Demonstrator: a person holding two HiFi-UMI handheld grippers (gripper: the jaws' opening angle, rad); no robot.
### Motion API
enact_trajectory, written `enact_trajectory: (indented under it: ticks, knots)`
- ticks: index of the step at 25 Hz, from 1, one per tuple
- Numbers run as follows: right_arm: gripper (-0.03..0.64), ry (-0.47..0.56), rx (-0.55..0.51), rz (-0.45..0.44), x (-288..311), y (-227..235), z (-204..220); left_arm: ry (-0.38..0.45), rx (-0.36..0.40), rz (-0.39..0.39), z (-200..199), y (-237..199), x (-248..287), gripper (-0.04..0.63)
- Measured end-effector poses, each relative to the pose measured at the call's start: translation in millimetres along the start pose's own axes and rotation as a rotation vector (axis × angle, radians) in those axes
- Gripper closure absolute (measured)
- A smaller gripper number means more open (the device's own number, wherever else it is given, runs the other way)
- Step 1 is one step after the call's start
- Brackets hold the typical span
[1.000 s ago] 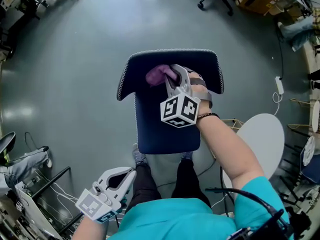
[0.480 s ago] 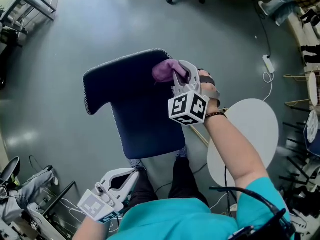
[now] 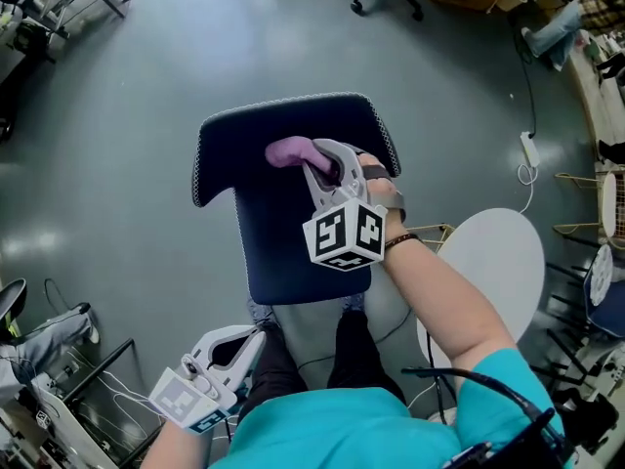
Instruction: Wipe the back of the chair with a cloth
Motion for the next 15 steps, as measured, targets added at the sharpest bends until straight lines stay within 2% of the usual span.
enact_trajectory:
  ticks: [3,7,11,15]
  knots:
    - [0.528,0.041,-0.034,-0.076,23.5,-50.6,-48.5,0.027,-0.018,-0.059,10.0,-25.6,-36.4,0.592]
    - [0.528,0.059,-0.065,-0.134,53.4,-105.1,-97.9,0.061,-0.039,-0.16,28.8,-66.9,-94.3,0.592]
    - [0.528,0.049,-0.096,-0.155,78.8,-135.9,-125.0,0.09,-0.049,-0.251,39.6,-102.0,-138.6,0.592]
    - [0.528,0.031,-0.105,-0.14,91.7,-149.7,-136.0,0.107,-0.052,-0.293,50.1,-121.8,-167.9,0.592]
Point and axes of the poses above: the fingertips, and each gripper's own axes: x forward along the fingers, y to its right, z out of its underside, the point moved 2 cm from there along -x, backward along the fingers, and after that the axes turned 6 degrees about -y, right-handed, at the moved point
